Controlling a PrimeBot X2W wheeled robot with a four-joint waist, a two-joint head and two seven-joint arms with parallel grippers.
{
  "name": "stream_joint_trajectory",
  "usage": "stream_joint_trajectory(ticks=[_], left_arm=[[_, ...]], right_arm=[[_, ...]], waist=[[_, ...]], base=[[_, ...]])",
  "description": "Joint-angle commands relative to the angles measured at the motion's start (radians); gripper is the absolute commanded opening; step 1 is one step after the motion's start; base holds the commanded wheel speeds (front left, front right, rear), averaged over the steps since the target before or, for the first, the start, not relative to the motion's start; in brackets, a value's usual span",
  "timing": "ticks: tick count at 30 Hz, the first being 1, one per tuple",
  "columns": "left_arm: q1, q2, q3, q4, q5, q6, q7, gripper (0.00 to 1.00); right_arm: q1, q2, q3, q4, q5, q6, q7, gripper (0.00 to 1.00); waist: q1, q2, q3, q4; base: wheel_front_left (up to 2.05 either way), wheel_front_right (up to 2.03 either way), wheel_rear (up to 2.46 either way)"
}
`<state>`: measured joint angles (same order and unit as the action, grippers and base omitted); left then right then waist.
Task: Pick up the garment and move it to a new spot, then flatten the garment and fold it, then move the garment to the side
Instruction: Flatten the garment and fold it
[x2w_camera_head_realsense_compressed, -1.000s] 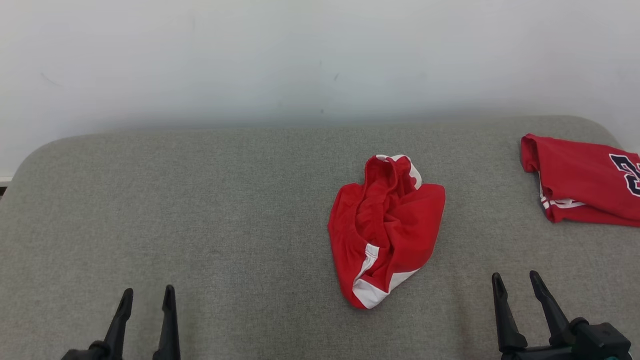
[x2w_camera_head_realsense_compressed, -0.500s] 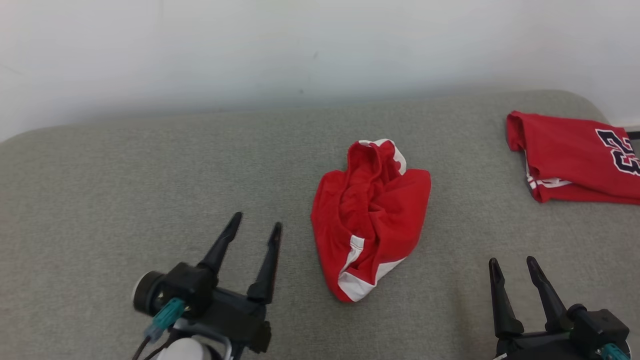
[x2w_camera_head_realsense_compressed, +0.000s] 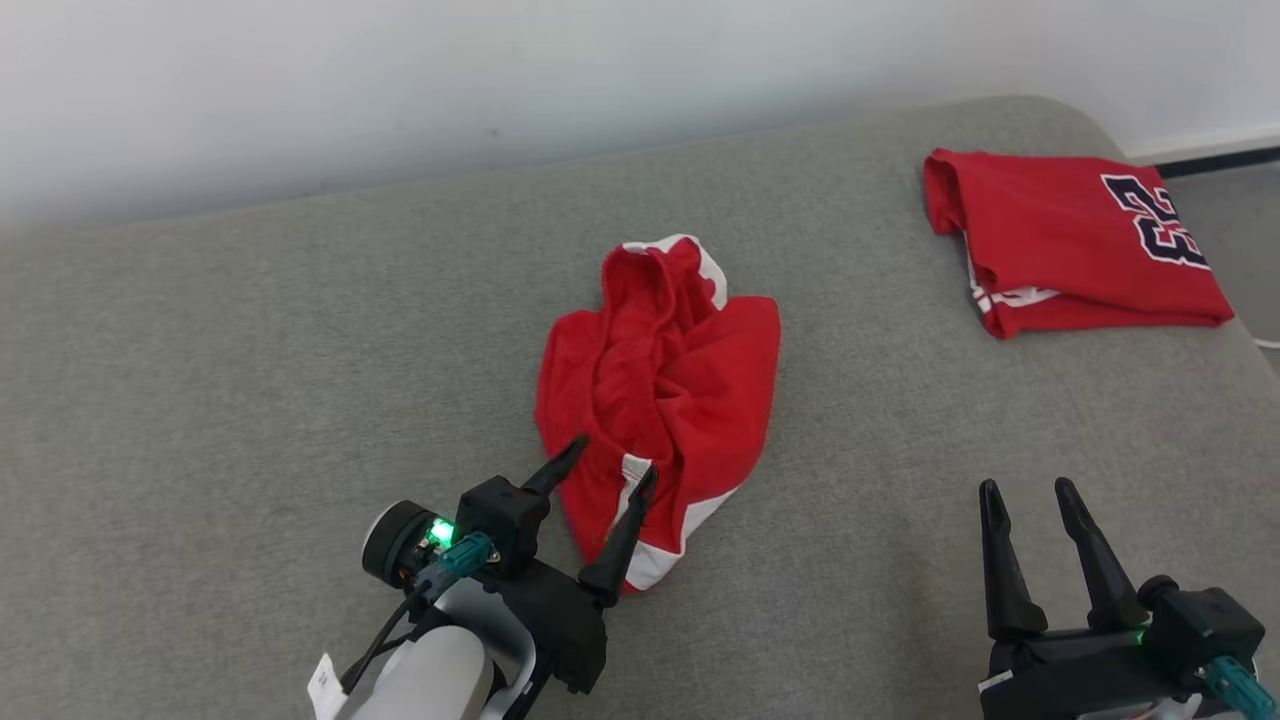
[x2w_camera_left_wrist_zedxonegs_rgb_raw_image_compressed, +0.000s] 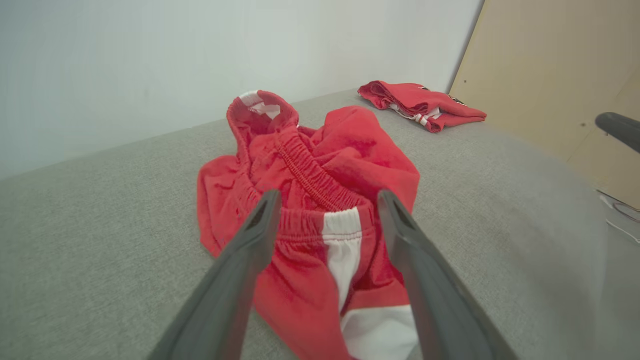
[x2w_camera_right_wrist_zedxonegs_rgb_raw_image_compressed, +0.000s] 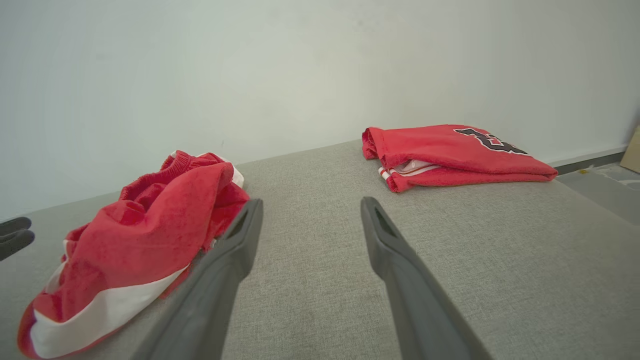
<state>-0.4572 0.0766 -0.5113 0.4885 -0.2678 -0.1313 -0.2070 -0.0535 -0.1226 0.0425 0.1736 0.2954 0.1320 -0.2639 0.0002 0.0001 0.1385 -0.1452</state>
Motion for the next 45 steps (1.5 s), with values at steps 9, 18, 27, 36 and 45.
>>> stream_joint_trajectory(ticks=[9, 18, 27, 36, 45], left_arm=[[-0.059, -0.003, -0.025, 0.132, -0.034, 0.006, 0.001, 0.99], [-0.094, -0.012, 0.003, 0.167, -0.066, 0.023, -0.046, 0.0], [-0.041, -0.002, 0.043, 0.1, -0.072, 0.044, -0.059, 0.0], [0.092, 0.047, 0.198, -0.152, -0.036, 0.111, -0.059, 1.0], [0.299, 0.087, 0.421, -0.38, 0.016, 0.118, -0.058, 1.0]], right_arm=[[-0.023, 0.011, -0.008, 0.001, -0.001, -0.003, 0.0, 1.0], [-0.011, 0.014, -0.035, -0.003, -0.011, -0.003, 0.0, 1.0], [-0.006, 0.006, -0.027, 0.006, -0.015, -0.003, 0.0, 1.0], [0.013, -0.006, -0.043, 0.002, -0.019, -0.003, 0.0, 1.0], [0.041, -0.017, -0.045, -0.011, -0.024, -0.003, 0.0, 1.0]], waist=[[-0.0002, -0.0001, 0.046, -0.065], [-0.0002, -0.0001, 0.04, -0.023], [-0.0002, -0.0001, 0.012, 0.064], [-0.0002, -0.0001, -0.02, 0.097], [-0.0002, -0.0001, -0.07, 0.123]], base=[[0.0, 0.0, 0.0], [0.0, 0.0, 0.0], [0.0, 0.0, 0.0], [0.0, 0.0, 0.0], [0.0, 0.0, 0.0]])
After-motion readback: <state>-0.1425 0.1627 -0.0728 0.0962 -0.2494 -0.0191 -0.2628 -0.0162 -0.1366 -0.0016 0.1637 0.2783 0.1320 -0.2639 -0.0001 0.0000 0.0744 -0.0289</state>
